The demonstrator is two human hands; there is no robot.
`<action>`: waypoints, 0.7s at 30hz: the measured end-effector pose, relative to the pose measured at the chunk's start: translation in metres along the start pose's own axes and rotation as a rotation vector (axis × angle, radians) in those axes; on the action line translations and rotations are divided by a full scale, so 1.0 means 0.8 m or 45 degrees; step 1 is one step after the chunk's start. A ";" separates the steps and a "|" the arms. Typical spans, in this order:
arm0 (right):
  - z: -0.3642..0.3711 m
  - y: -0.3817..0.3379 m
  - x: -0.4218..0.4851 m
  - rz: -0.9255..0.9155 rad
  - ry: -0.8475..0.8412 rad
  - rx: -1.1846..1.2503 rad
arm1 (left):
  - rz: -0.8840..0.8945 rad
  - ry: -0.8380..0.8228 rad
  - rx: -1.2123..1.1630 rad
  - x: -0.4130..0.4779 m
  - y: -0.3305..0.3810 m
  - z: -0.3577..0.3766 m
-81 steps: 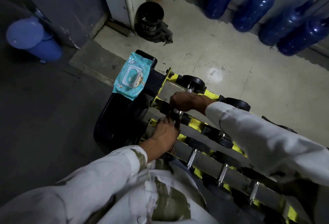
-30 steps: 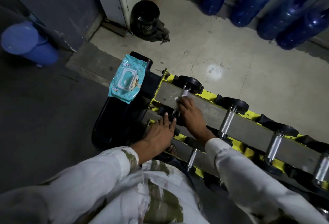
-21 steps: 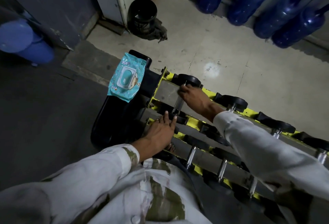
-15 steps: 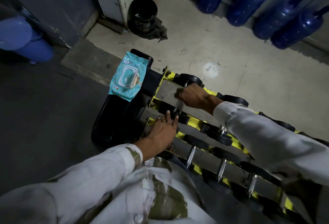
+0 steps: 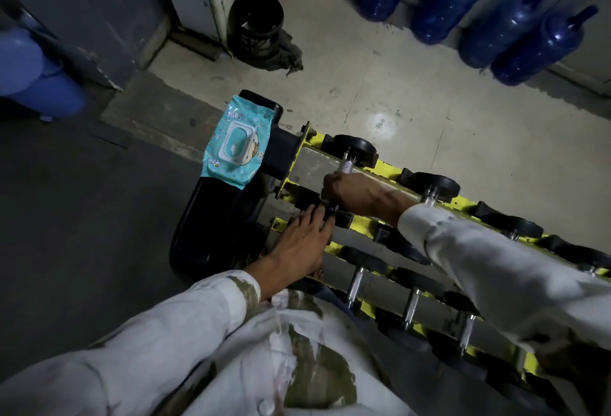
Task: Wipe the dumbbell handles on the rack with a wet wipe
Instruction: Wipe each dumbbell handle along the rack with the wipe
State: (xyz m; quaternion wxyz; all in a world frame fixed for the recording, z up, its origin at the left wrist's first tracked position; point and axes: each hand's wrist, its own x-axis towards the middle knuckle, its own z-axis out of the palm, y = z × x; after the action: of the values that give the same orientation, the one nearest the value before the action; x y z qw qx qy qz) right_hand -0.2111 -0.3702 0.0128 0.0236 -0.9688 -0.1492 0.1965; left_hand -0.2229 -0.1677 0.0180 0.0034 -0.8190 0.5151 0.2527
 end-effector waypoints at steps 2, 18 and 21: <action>0.024 -0.008 -0.020 0.072 0.140 0.144 | 0.102 0.079 0.032 0.001 -0.008 0.006; 0.088 -0.046 -0.021 1.257 0.539 1.718 | 0.368 0.236 0.053 0.039 -0.045 -0.011; 0.082 -0.032 -0.032 1.180 0.530 1.728 | 0.354 0.272 0.083 0.046 -0.043 -0.013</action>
State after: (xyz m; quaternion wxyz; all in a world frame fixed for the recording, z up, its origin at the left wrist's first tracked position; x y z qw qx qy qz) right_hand -0.2660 -0.3541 -0.0355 0.5440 -0.7242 0.4208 0.0509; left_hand -0.1772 -0.1852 0.0027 -0.0598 -0.7615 0.6289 0.1453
